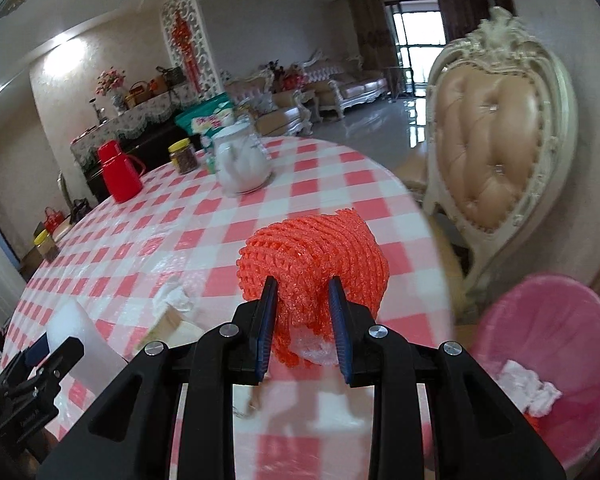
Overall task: Collect trash
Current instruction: 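Carry the foam block and net to the wastebasket and open both tools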
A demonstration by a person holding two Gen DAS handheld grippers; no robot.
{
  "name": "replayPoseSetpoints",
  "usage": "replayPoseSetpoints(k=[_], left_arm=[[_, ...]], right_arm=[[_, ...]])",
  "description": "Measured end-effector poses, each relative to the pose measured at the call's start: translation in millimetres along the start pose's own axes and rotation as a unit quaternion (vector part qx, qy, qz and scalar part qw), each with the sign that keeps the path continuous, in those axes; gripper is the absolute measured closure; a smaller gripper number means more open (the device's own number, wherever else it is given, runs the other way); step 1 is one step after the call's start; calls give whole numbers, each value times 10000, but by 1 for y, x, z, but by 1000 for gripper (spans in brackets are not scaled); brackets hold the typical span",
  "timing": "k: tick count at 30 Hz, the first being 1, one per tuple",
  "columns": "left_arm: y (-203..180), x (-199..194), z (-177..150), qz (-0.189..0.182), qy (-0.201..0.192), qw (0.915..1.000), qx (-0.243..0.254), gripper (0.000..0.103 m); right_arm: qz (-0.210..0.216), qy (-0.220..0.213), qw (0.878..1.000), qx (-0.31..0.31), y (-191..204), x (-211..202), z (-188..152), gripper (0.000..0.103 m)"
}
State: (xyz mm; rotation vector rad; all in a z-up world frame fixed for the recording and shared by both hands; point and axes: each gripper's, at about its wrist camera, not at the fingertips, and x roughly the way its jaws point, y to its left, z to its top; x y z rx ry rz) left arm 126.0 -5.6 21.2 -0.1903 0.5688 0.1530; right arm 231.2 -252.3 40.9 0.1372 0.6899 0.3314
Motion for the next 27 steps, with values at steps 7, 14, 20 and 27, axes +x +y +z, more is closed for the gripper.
replayPoseSetpoints(k=[7,14,20,27], left_arm=[[-56,5,4,-475,30,9981,382,18],[-118,9,6,-1029,91,9918,750,18],[-173,13,8,-1555,186,9823,1032,18],[-228,28,5,-2008,383,9702,1304,18]], right_arm=[[-469,-159,9986,175,-53,-37,-10,76],[-956,-277,9945,333,-103,-65,-23,76],[-1378,-367,9885,499,-141,-84,-36,76],[-1663,-340,9831,681,-174,-94,-48,76]])
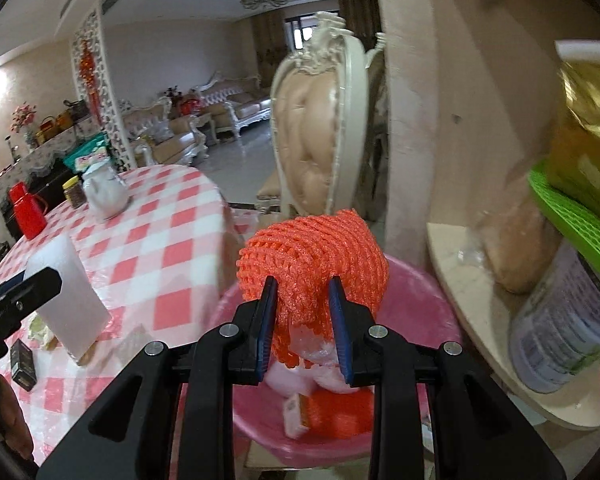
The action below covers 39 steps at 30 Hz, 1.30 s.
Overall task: Collect trash
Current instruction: 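Carry the foam block and net to the wastebasket and open both tools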
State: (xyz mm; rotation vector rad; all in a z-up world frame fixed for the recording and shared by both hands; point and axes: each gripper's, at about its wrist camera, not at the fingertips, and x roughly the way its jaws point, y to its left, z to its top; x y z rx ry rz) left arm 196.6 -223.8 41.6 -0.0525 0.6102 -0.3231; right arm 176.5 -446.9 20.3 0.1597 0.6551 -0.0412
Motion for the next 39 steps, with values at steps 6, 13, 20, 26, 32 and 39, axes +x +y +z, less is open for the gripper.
replayPoseSetpoints(k=[6,13,20,26,32,39], left_arm=[[-21,25,7,-351,190,9992,12,18],[-43,44,13,-630,313,9975,38,18],[-52,52,14,-761,398,9963,43,18],[-55,54,16,-797,414,9959,48,18],[-60,58,18,-841,441,9955,51,18],[-67,64,20,-1004,526,9935,91,15]], right_arm=[[-153,92,9998,133,-21,4,-7,76],[-226,173,9994,217,-33,10,-11,75],[-292,206,9990,265,-37,10,-14,55],[-293,206,9989,293,-40,9,-15,53],[-317,177,9988,338,-42,3,-17,52],[-326,167,9986,376,-46,-2,-21,48]])
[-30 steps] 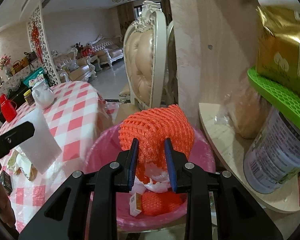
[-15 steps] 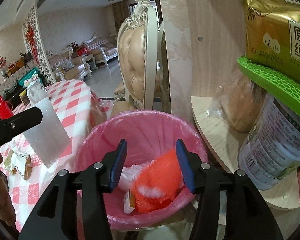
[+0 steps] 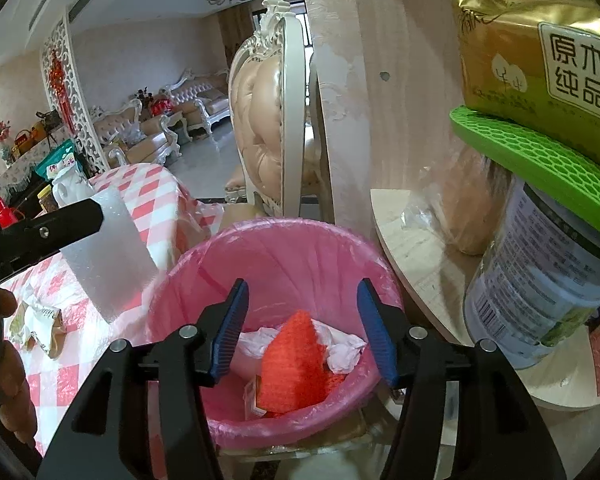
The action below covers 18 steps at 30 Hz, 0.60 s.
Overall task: Collect trash
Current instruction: 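Carry the foam block and net to the wastebasket and open both tools, then withdraw both tools from the wastebasket back over the table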
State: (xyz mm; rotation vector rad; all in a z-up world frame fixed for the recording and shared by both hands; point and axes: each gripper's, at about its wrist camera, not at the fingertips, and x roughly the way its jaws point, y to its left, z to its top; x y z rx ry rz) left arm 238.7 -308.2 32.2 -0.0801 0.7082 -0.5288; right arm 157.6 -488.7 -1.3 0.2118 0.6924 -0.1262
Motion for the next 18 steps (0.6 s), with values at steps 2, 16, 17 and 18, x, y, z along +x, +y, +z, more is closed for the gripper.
replayPoseSetpoints(k=[2,16,17,18], left_arm=[[0,2,1,-57,30,10000,-20,10],[26,-23,-4,38,-140,9994,-315,10],[28,-26,-6,51,-158,9993,-330,10],[30,-29,-8,75,-173,9992,-348,10]], right_arm=[[11,-8,10000,3,0,-1,-1,48],[4,-18,10000,-25,4,-5,0,44],[8,-20,10000,-39,5,-5,-1,43],[15,-22,10000,-52,7,-6,0,43]])
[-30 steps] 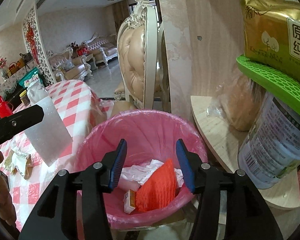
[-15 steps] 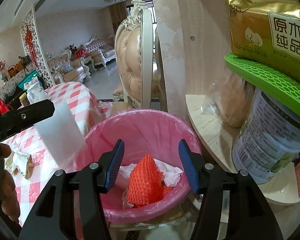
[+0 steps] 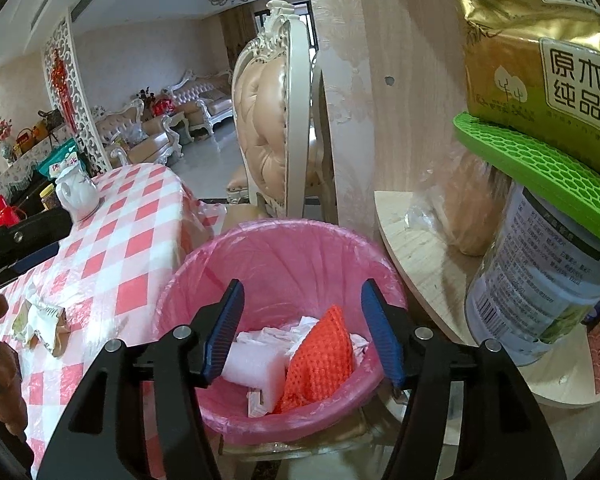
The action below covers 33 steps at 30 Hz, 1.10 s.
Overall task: Collect trash
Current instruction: 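Withdraw both tools from the wastebasket back over the table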
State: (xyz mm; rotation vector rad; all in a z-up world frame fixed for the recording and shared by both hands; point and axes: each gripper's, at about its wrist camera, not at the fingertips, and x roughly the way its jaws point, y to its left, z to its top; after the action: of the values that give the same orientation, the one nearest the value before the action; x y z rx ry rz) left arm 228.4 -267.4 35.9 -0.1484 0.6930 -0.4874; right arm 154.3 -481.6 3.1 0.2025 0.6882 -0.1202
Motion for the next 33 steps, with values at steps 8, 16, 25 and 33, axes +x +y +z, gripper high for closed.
replayPoseSetpoints(k=[8,16,25,33], left_arm=[[27,-28,-19,351,-101,9991,-228,10],[62,-64,-35,865,-307,9947,-472,10],[107,-107,-59,1595,-452,9828,-815,9],[154,-153,-83,2391,-539,9621,-1197,9]], right_arm=[[107,-11,9998,-139,18,0,-1,32],[258,-6,9991,-325,39,-3,-4,25],[631,94,9955,-694,86,-4,-16,19],[965,168,9904,-973,132,-4,-31,18]])
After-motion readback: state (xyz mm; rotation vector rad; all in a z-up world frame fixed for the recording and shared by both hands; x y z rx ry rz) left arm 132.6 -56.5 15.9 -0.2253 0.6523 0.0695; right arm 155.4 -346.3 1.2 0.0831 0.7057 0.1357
